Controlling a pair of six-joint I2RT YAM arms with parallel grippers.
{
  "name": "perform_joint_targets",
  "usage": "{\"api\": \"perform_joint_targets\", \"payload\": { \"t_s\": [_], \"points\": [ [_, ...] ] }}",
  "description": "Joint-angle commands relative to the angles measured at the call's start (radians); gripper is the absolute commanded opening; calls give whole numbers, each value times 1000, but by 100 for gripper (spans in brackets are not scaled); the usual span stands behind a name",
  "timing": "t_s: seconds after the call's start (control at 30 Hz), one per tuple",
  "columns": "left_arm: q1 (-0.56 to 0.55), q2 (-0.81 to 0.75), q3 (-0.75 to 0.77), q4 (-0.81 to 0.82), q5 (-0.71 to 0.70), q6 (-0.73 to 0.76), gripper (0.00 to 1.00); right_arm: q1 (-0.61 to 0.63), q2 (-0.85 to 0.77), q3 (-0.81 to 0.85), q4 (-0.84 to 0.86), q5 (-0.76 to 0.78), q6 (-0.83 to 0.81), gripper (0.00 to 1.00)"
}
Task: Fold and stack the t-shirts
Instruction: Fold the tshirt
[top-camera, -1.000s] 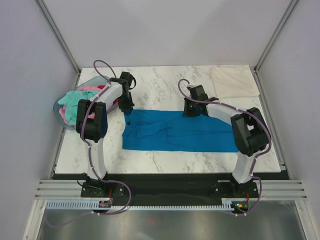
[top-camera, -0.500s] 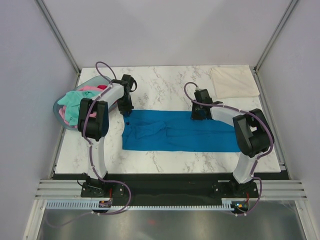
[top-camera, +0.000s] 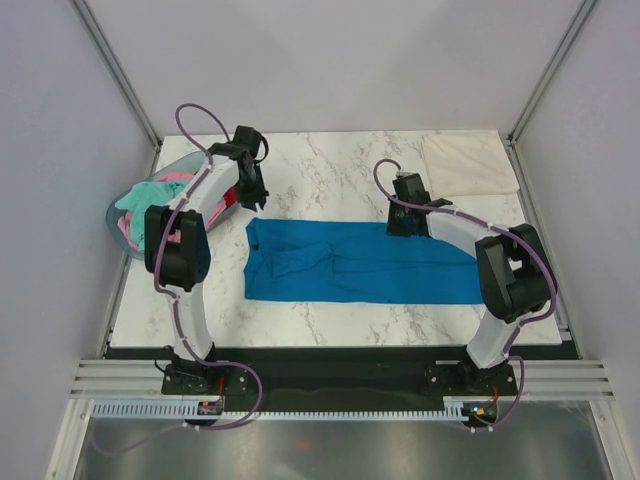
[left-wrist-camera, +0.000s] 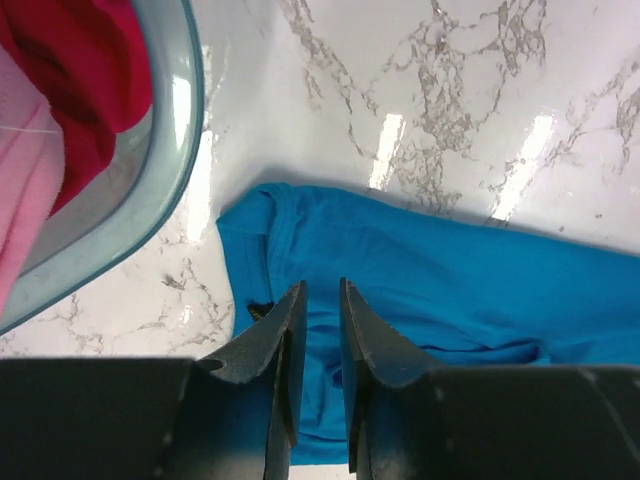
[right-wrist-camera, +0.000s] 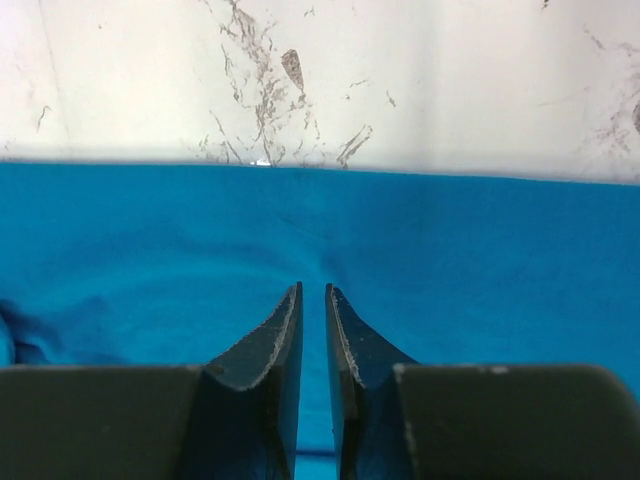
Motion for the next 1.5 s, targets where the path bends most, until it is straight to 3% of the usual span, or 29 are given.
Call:
{"api": "perform_joint_targets", "payload": {
  "t_s": [0.0, 0.2, 0.5, 0.9, 1.13, 1.3, 1.47],
  "points": [
    [-14, -39, -10, -6, 55, 32, 26, -12, -15, 15, -3, 30, -7, 22],
    [-55, -10, -94, 40, 78, 10, 22, -31, -3, -14, 22, 50, -44, 22],
    [-62, 85, -95, 84, 27, -22, 17, -72, -50, -96, 45, 164, -26, 20],
    [-62, 113, -98, 84, -5, -14, 17, -298, -156, -91, -102, 168, -32, 18],
    [-59, 132, -84, 84, -2, -4, 17, -417, -136, -151, -80, 213, -43, 17],
    [-59, 163, -72, 83, 4, -1, 17, -460, -60, -184, -40, 262, -27, 13],
    [-58, 182, -61, 84, 49, -20, 17, -497, -85, -218, -20, 279, -17, 13]
  ]
}}
